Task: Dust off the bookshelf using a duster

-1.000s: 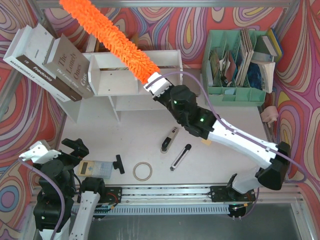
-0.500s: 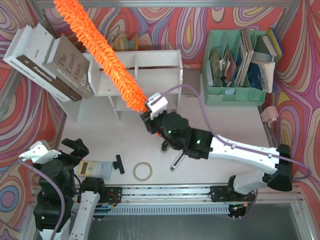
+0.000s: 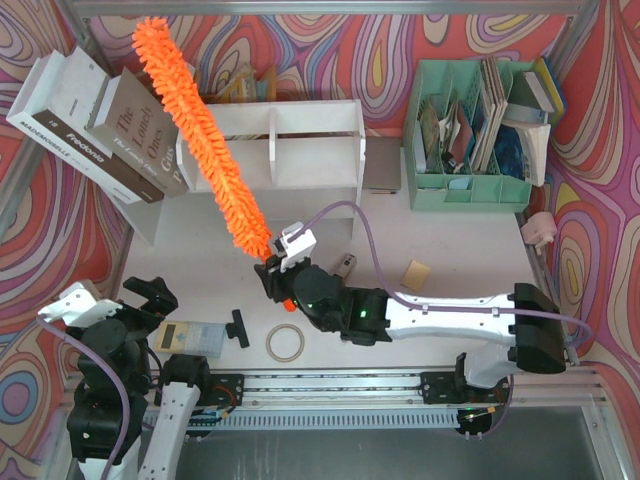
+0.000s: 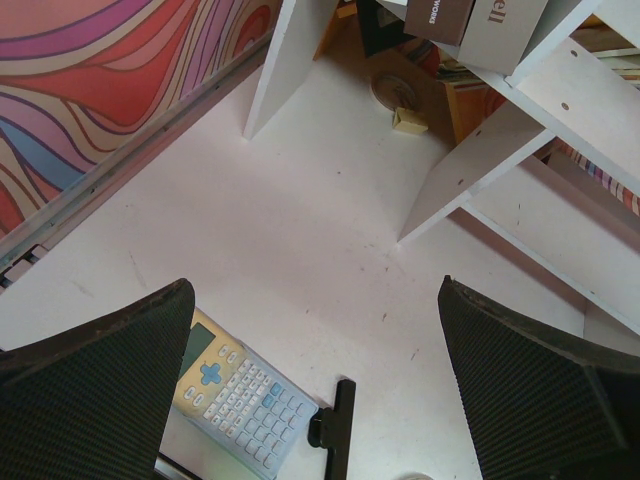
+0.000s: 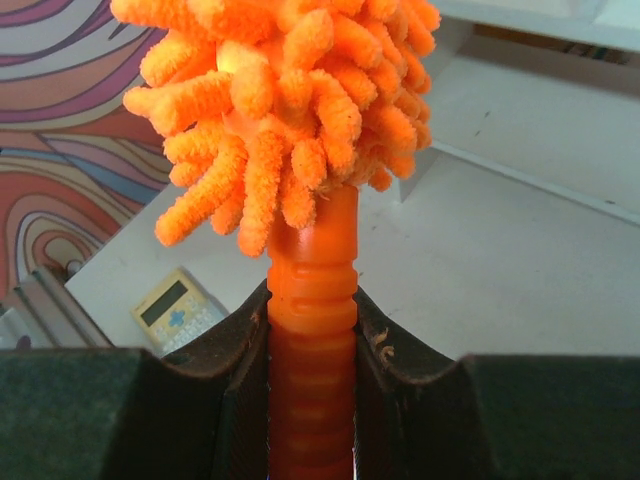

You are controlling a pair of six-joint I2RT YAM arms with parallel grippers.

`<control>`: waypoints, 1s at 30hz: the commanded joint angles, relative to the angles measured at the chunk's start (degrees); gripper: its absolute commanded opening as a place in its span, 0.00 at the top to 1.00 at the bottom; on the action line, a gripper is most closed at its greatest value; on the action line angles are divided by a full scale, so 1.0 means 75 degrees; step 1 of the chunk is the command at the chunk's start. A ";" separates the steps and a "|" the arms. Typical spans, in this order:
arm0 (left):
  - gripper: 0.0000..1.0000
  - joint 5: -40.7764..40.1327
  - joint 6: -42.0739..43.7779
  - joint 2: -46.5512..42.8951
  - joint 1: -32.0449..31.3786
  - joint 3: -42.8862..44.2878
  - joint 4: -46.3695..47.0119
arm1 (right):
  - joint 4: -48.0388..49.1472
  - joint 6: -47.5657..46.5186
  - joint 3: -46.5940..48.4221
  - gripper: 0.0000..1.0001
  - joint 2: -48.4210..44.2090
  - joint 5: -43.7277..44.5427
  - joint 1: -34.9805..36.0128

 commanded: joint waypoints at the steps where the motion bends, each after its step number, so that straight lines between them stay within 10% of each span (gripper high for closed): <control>1: 0.02 -0.0003 0.0091 -0.0081 0.0047 -0.0062 0.0118 | 0.1442 0.0046 -0.0162 1.00 0.0238 0.0153 0.0341; 30: 0.02 0.0003 0.0093 -0.0074 0.0047 -0.0064 0.0123 | 0.1320 0.0677 0.0305 1.00 0.1859 -0.0205 0.0517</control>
